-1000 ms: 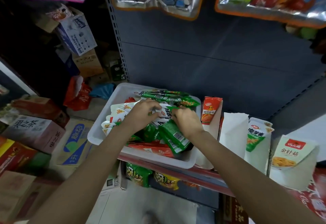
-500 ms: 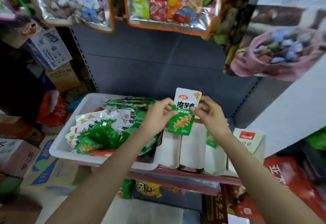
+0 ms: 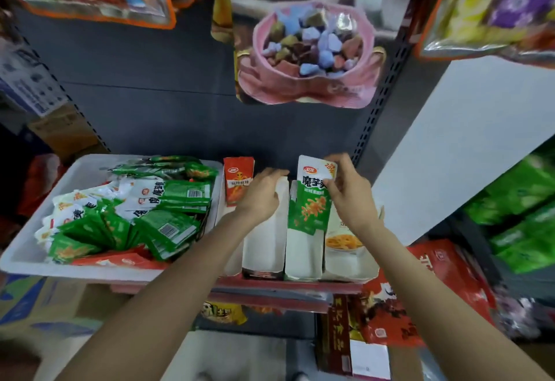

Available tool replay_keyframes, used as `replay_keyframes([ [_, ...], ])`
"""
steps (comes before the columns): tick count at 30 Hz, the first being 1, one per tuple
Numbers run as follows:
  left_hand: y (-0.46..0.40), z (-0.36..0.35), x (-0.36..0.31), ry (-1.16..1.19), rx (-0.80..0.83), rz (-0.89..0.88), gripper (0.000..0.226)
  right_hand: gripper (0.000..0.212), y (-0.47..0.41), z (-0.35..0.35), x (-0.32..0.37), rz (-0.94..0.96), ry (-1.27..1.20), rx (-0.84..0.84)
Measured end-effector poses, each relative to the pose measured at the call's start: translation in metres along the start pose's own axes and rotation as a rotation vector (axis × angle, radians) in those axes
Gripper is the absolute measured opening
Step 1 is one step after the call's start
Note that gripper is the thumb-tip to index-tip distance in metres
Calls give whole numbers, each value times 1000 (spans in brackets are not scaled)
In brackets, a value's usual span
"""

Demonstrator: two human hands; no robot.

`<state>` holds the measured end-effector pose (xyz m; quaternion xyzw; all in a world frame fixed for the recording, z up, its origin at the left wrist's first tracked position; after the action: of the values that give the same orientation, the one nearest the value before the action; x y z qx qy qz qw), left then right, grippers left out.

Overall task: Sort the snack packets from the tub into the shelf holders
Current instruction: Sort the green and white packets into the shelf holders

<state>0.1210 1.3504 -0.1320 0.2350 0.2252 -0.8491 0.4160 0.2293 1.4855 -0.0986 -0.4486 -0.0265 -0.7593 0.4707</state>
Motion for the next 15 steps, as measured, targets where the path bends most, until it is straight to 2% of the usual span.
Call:
replay_keyframes([
  [3,-4,-6,-1,-86,28,-42,59,22,0,-14,-4,48,37,76],
  [9,-4,-4,1,-211,-56,-122,60,7,-3,-36,-24,132,287,214],
  [13,-2,-1,4,-231,-105,-151,58,15,-1,-41,-32,298,493,85],
  [15,-1,-2,5,-213,-86,-161,58,17,-1,-43,-35,306,567,80],
])
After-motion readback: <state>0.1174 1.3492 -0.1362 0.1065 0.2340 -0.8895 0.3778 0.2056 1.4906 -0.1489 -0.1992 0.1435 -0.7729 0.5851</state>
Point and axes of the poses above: each hand's wrist, its own y-axis away from the middle knuckle, its own z-axis out of the back of the hand, x = y × z, the point moved 2 cm from there along -y, towards the middle knuckle, and after that the axes turned 12 degrees about -x, right-handed, at the moved point
